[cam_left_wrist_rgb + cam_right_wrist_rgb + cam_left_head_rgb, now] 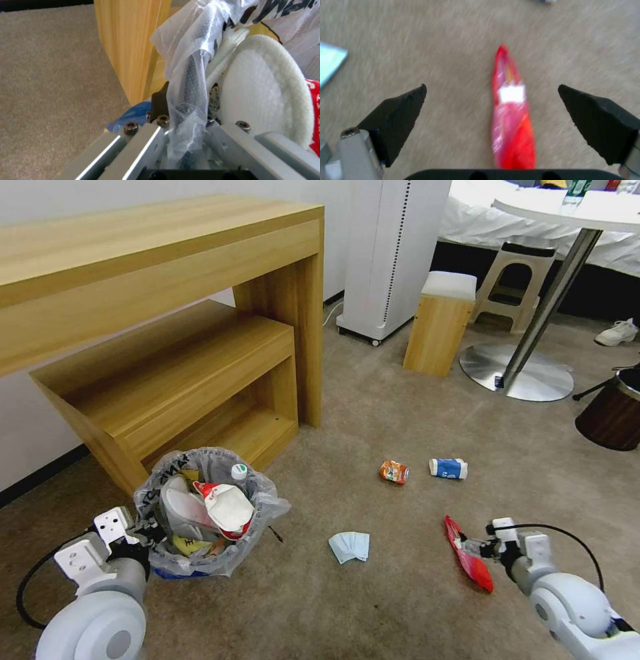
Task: Pick up the trash bin and place the garbage on the floor into it.
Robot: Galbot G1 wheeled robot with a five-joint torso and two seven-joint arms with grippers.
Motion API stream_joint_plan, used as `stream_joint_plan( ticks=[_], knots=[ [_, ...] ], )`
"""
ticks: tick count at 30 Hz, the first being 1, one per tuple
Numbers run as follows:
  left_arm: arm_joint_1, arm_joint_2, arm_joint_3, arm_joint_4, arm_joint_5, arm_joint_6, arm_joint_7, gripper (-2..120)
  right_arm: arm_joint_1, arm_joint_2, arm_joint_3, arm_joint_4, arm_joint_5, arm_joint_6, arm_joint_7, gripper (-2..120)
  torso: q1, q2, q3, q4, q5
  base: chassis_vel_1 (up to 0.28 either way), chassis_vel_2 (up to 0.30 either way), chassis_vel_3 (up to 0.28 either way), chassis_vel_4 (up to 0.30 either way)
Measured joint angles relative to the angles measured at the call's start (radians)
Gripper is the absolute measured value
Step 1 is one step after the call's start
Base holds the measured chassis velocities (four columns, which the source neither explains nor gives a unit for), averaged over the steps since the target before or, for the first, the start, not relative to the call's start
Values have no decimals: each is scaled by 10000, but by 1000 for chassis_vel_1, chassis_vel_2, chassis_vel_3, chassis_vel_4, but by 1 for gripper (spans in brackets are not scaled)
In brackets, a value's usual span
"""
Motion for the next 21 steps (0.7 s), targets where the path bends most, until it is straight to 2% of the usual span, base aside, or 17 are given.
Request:
stream_joint_plan(
  ticks=[5,11,21],
  knots=[
    [-23,3,153,55,150,-28,23,0,376,32,-786,-837,33,-221,-53,100,0,0,0,-3,0,0,0,0,0],
    [-26,59,190,67,231,-30,29,0,698,192,-993,-1420,302,-233,-199,100,0,0,0,0,0,0,0,0,0],
    [7,53,282,87,344,-31,34,0,1079,480,-1243,-2629,-711,169,-436,100,0,0,0,-2,1,0,0,0,0]
  ],
)
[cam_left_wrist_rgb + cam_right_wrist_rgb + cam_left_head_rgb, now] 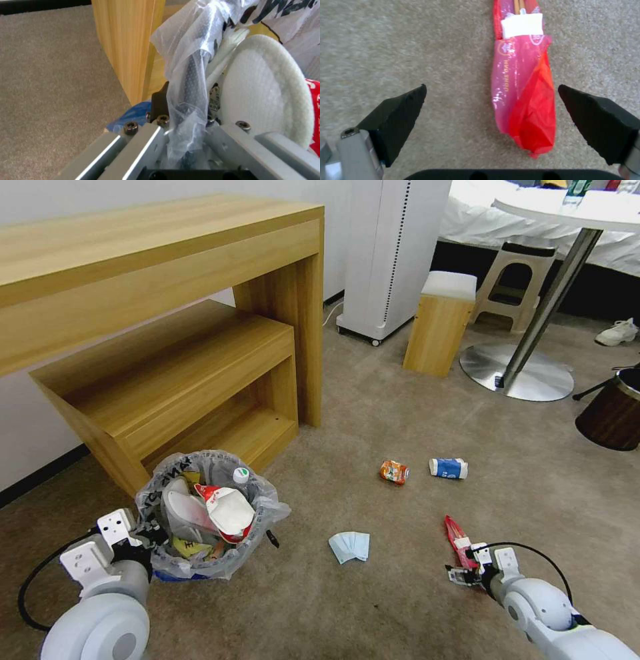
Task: Pick up the trash bin and place the garbage on the floor into it.
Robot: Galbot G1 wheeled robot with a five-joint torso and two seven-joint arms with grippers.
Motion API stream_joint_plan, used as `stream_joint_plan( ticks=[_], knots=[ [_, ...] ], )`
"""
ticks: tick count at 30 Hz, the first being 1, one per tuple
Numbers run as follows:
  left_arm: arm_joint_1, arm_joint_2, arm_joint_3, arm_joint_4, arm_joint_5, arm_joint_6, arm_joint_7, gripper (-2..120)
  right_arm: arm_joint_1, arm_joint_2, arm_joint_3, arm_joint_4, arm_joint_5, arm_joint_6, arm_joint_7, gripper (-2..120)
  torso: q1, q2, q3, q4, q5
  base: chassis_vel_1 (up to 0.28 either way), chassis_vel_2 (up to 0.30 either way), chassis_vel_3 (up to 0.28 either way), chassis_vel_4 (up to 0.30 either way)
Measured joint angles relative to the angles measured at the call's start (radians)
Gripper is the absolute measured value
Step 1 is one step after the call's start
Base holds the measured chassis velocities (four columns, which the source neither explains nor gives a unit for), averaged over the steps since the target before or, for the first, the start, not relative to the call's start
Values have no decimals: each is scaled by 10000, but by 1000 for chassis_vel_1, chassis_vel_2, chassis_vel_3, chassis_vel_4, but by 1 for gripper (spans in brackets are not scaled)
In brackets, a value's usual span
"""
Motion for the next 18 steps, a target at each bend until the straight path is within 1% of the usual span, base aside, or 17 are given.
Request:
stream_joint_plan(
  ticks=[18],
  knots=[
    [-74,5,35,47,-44,-9,33,0,809,471,-412,-1004,-646,247,146,95,0,0,0,1,0,0,0,0,0]
  ],
)
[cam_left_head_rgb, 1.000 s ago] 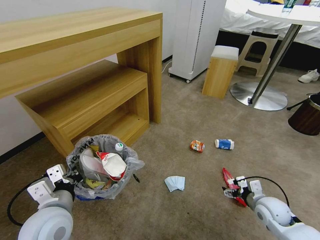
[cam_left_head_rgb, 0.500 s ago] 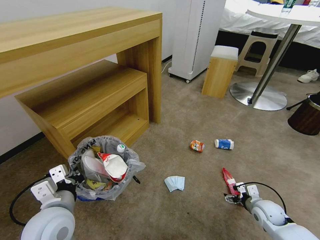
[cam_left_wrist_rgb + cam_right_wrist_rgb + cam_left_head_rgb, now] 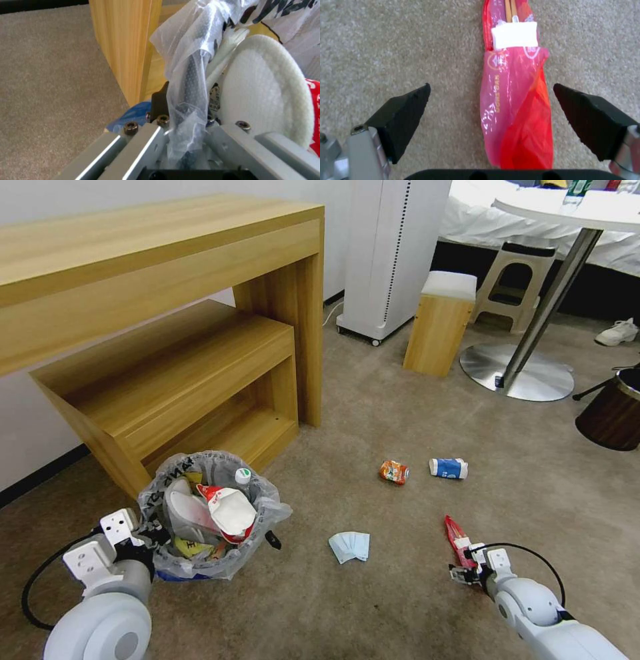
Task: Pick up the trash bin and place the garbage on the floor into it.
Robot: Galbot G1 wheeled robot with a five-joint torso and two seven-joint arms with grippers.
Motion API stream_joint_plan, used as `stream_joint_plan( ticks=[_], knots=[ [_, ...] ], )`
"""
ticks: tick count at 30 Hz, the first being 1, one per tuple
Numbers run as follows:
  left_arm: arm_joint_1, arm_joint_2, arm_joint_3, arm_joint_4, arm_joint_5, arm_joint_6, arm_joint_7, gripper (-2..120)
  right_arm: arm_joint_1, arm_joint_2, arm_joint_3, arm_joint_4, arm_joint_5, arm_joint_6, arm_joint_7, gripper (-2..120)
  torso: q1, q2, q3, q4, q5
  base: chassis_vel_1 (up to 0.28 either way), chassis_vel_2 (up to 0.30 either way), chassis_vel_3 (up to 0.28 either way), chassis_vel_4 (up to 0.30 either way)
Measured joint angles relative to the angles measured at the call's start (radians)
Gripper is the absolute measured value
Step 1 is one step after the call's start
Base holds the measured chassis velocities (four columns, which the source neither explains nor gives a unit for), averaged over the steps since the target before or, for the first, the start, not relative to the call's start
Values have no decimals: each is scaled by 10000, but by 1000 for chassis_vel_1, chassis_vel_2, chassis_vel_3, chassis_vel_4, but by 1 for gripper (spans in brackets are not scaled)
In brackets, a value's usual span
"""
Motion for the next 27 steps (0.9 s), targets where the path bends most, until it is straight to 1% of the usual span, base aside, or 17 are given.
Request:
stream_joint_plan(
  ticks=[6,8,13,19,21,22,23,24,26,27],
  knots=[
    [-56,14,-5,39,-14,-1,3,0,182,94,-142,-225,-124,13,-24,92,0,0,0,-1,0,0,0,0,0],
    [-98,18,-2,78,-25,-1,3,0,288,148,-197,-384,-186,25,-28,88,0,0,0,0,0,0,0,0,0],
    [-162,57,10,114,-63,-1,6,0,411,227,-268,-664,-312,26,-30,82,0,0,0,0,0,0,0,0,0],
    [-209,118,12,146,-112,0,6,0,443,310,-290,-898,-560,-15,-30,78,0,0,0,-1,0,0,0,0,0],
    [-227,144,10,175,-122,2,6,0,476,326,-289,-1001,-676,-63,-22,71,0,0,0,-1,0,0,0,0,0],
    [-243,162,10,191,-139,3,5,0,512,336,-289,-1080,-748,-109,-10,65,0,0,0,-1,0,0,0,0,0],
    [-255,169,9,198,-151,4,5,0,539,340,-286,-1144,-805,-141,-5,61,0,0,0,0,0,0,0,0,0],
    [-255,169,9,198,-151,4,5,0,539,340,-286,-1144,-805,-141,-5,61,0,0,0,0,0,0,0,0,0],
    [-277,193,12,212,-181,10,4,0,583,343,-257,-1266,-942,-193,4,51,0,0,-1,0,0,0,0,0,0],
    [-288,203,13,220,-197,12,2,0,598,344,-245,-1324,-998,-217,4,48,0,0,-1,0,-1,0,0,0,0]
  ],
)
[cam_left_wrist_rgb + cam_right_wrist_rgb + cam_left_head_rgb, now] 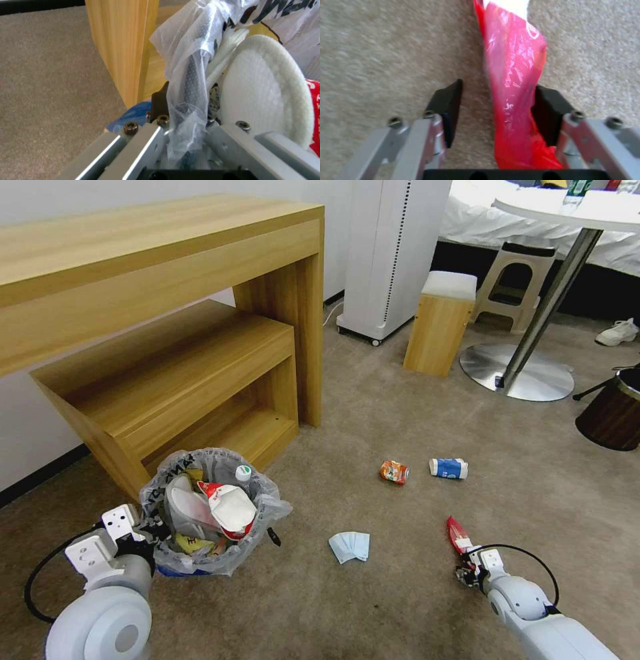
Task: Pick up the trash bin and place the garbage on the floor into it.
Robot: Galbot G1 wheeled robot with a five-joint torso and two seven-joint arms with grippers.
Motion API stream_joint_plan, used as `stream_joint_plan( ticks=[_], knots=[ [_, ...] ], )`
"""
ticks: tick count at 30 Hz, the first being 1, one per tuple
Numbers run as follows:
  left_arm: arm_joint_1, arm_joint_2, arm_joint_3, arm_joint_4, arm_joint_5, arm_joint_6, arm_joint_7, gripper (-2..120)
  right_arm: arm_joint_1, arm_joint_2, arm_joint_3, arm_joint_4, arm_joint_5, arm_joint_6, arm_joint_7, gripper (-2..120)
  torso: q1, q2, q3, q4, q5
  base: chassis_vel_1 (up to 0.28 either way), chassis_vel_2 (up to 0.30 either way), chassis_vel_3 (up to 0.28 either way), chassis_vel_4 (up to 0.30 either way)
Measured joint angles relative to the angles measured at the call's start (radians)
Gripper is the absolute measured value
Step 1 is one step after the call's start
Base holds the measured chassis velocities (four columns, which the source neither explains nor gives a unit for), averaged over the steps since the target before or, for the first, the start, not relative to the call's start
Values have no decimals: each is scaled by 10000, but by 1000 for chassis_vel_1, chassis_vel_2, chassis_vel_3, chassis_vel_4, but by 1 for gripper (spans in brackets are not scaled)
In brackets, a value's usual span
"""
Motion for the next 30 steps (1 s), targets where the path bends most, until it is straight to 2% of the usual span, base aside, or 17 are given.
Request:
stream_joint_plan(
  ticks=[7,9,10,13,14,17,26,27,29,30],
  knots=[
    [-67,56,2,57,-71,17,-6,0,128,13,78,-345,-287,-40,12,36,0,1,-1,2,1,0,0,0,0],
    [-89,72,13,92,-86,20,-8,0,157,15,89,-423,-323,-43,23,26,1,0,-1,0,2,0,0,0,0],
    [-89,72,13,92,-86,20,-8,0,157,15,89,-423,-323,-43,23,26,1,0,-1,0,2,0,0,0,0],
    [-118,100,15,145,-99,20,-7,0,183,14,88,-455,-337,-49,31,13,1,0,0,-2,0,0,0,0,0],
    [-118,100,15,145,-99,20,-7,0,183,14,88,-455,-337,-49,31,13,1,0,0,-2,0,0,0,0,0],
    [-129,123,16,192,-104,20,-7,0,217,11,69,-456,-367,-38,36,3,0,0,0,-2,1,0,0,0,0],
    [-134,140,23,240,-101,18,-6,0,173,-113,123,-115,-721,680,45,2,1,0,1,-1,1,0,0,0,0],
    [-124,140,26,240,-94,17,-6,0,100,-178,185,131,-813,986,-10,2,1,0,1,-2,1,0,0,0,0],
    [-112,158,33,254,-79,16,-4,0,-110,-350,382,901,-836,2306,-495,2,1,0,1,-2,1,0,0,0,0],
    [-112,158,33,254,-79,16,-4,0,-110,-350,382,901,-836,2306,-495,2,1,0,1,-2,1,0,0,0,0]
  ],
)
